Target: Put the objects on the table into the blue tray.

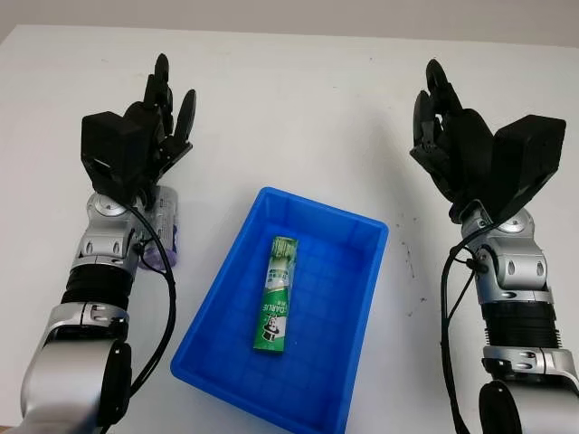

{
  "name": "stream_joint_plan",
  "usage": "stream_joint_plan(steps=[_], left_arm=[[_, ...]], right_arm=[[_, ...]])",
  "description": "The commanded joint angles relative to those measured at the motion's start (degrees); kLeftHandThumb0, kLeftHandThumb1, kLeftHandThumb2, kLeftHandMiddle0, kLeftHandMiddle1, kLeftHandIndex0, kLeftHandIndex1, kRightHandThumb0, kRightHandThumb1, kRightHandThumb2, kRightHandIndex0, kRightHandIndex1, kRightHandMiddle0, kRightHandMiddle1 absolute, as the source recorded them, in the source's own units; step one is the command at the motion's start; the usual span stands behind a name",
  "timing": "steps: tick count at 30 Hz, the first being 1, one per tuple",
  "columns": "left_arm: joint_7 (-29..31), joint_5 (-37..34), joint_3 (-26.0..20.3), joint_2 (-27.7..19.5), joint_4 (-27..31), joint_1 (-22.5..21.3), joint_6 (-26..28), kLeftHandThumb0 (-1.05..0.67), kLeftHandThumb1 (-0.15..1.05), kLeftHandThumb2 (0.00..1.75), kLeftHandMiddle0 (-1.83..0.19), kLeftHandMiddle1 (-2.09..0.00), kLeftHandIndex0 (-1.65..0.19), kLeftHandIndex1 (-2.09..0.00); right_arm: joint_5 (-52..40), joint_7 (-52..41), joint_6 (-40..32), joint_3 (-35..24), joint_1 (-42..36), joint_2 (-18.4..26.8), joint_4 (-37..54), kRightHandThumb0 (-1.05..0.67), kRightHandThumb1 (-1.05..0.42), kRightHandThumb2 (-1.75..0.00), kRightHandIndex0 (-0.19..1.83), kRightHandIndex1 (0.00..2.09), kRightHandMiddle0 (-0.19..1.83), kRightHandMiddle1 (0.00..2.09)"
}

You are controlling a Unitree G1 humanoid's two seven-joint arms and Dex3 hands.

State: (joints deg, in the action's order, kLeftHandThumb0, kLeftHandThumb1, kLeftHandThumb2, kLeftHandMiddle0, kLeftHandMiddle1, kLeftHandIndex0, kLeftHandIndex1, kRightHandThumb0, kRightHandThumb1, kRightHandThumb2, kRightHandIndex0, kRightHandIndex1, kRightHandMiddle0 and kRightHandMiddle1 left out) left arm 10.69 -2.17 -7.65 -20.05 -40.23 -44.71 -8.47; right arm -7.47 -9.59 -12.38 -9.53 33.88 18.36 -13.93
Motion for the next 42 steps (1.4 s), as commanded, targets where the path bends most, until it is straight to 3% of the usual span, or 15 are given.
stream_joint_plan(steps=[1,5,8,14,16,19,22,27,34,42], left_arm=[[0.44,-0.08,-0.25,-0.68,2.08,1.03,-1.41,-0.70,1.05,0.62,0.19,-0.03,0.19,-0.04],[6.84,-0.99,-0.17,-3.75,4.57,1.11,-6.10,-0.66,1.05,0.61,0.19,-0.01,0.19,-0.02],[12.20,-2.02,-0.35,-6.75,5.80,0.06,-5.03,-0.66,1.05,0.59,0.19,-0.02,0.18,-0.03],[24.76,-0.81,0.92,-17.49,4.59,-4.04,-7.05,-0.66,1.05,0.25,0.16,-0.05,0.12,-0.06],[28.05,-1.72,0.80,-19.01,4.93,-4.50,-6.13,-0.63,1.02,0.11,0.17,-0.05,0.12,-0.05],[31.20,-0.09,2.16,-22.11,7.17,-4.39,-4.70,-0.59,0.97,0.05,0.15,-0.06,0.11,-0.06],[35.05,2.44,4.20,-25.40,8.04,-4.92,-5.84,-0.43,0.90,0.03,0.14,-0.06,0.12,-0.05],[38.54,7.34,7.26,-29.82,6.78,-7.04,-11.22,-0.35,0.80,0.02,0.16,-0.05,0.14,-0.05],[35.01,22.18,13.35,-36.65,10.00,-8.79,-23.08,-0.38,0.76,0.04,0.16,-0.06,0.10,-0.07],[20.68,38.58,17.87,-42.21,8.40,-10.18,-43.35,-0.38,0.76,0.05,0.10,-0.07,0.05,-0.07]], right_arm=[[-0.02,0.19,-0.07,0.05,-0.77,-0.61,0.44,-0.63,-1.05,-0.78,-0.19,0.00,-0.19,0.00],[0.15,0.02,0.32,0.09,-0.97,-0.68,0.69,-0.64,-1.05,-0.77,-0.19,0.00,-0.19,0.00],[0.02,0.19,-0.01,-0.03,-1.10,-0.91,1.04,-0.64,-1.05,-0.77,-0.19,0.00,-0.19,0.00],[-0.44,-0.19,1.11,-0.22,-0.94,-1.45,0.16,-0.64,-1.05,-0.77,-0.19,0.00,-0.19,0.00],[-0.83,-0.25,0.85,-0.39,-0.82,-1.71,0.11,-0.63,-1.05,-0.77,-0.19,0.00,-0.19,0.00],[-1.18,-0.49,0.88,-0.53,-0.70,-1.91,-0.24,-0.62,-1.05,-0.77,-0.19,0.00,-0.19,0.00],[-0.99,-0.66,0.77,-0.42,-0.59,-1.85,-0.60,-0.62,-1.05,-0.77,-0.19,0.00,-0.19,0.00],[-1.32,-0.43,0.27,-0.61,-0.44,-2.42,-0.82,-0.62,-1.05,-0.76,-0.19,0.00,-0.19,0.00],[-2.35,-1.79,0.67,-0.73,-0.32,-2.42,-2.54,-0.61,-1.05,-0.77,-0.19,0.00,-0.19,0.00],[-2.37,-1.68,1.64,-0.51,0.45,-2.81,-5.13,-0.61,-1.05,-0.77,-0.19,0.00,-0.19,0.00]])
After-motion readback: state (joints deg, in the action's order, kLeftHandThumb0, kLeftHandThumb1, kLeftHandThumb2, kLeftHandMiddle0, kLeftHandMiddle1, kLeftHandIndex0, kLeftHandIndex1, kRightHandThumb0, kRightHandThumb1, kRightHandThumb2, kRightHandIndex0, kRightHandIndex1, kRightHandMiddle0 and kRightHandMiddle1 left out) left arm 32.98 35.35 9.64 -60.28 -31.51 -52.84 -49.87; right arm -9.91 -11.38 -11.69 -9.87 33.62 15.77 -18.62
